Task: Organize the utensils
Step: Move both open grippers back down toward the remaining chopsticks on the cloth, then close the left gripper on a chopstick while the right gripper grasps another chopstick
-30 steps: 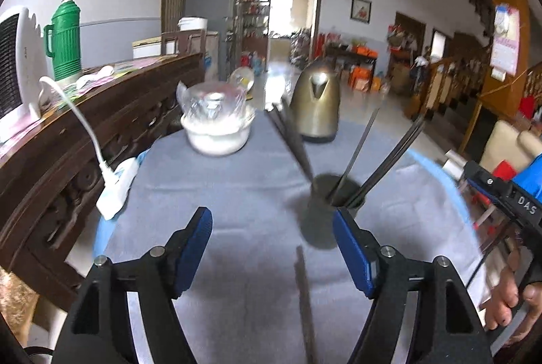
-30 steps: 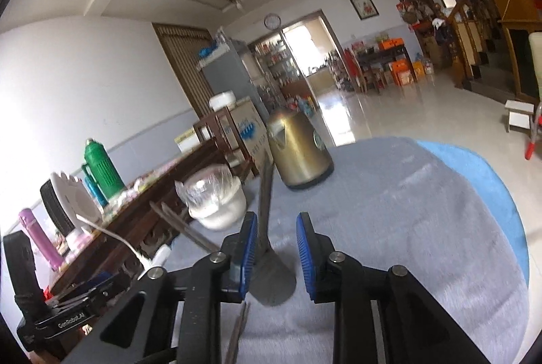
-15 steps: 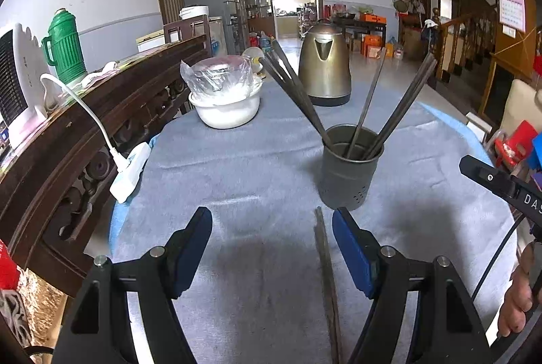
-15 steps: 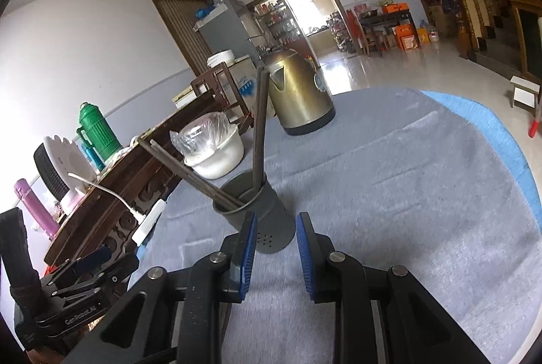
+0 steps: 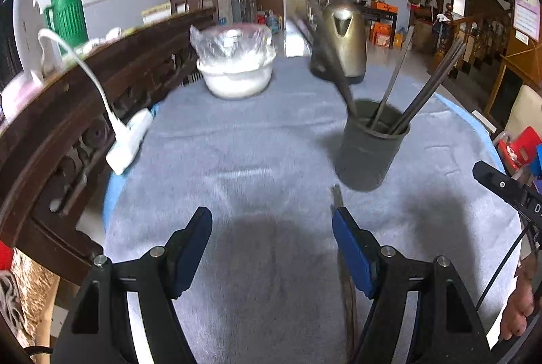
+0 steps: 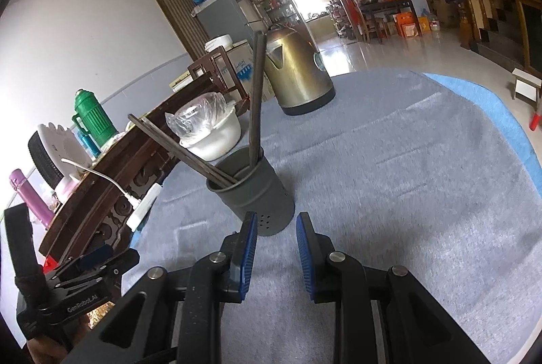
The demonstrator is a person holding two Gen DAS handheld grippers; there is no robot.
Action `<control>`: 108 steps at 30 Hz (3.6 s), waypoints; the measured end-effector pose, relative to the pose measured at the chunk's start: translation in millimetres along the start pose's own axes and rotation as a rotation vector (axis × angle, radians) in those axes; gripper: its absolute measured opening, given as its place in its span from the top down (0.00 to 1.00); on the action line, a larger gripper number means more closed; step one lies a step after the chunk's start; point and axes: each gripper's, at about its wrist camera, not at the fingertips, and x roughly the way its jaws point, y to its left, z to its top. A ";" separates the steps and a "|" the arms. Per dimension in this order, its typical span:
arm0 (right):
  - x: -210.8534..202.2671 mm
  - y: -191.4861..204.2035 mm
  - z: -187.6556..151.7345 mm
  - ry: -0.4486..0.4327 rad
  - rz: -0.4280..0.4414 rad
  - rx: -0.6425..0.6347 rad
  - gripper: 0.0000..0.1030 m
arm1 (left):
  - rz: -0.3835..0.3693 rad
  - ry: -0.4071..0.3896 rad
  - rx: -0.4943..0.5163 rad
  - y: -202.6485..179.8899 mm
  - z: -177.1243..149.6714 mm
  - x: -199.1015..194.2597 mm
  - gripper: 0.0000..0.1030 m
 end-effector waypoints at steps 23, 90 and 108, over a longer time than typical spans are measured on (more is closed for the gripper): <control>23.7 -14.5 -20.9 0.084 -0.003 0.043 0.74 | -0.099 0.250 0.084 -33.9 -39.6 71.0 0.28; 33.5 -7.5 -25.6 0.124 0.006 0.017 0.74 | -0.109 0.263 0.076 -44.9 -42.0 73.1 0.28; 39.3 -7.3 -31.4 0.149 0.012 0.019 0.74 | -0.072 0.265 0.016 -15.9 -48.6 84.4 0.26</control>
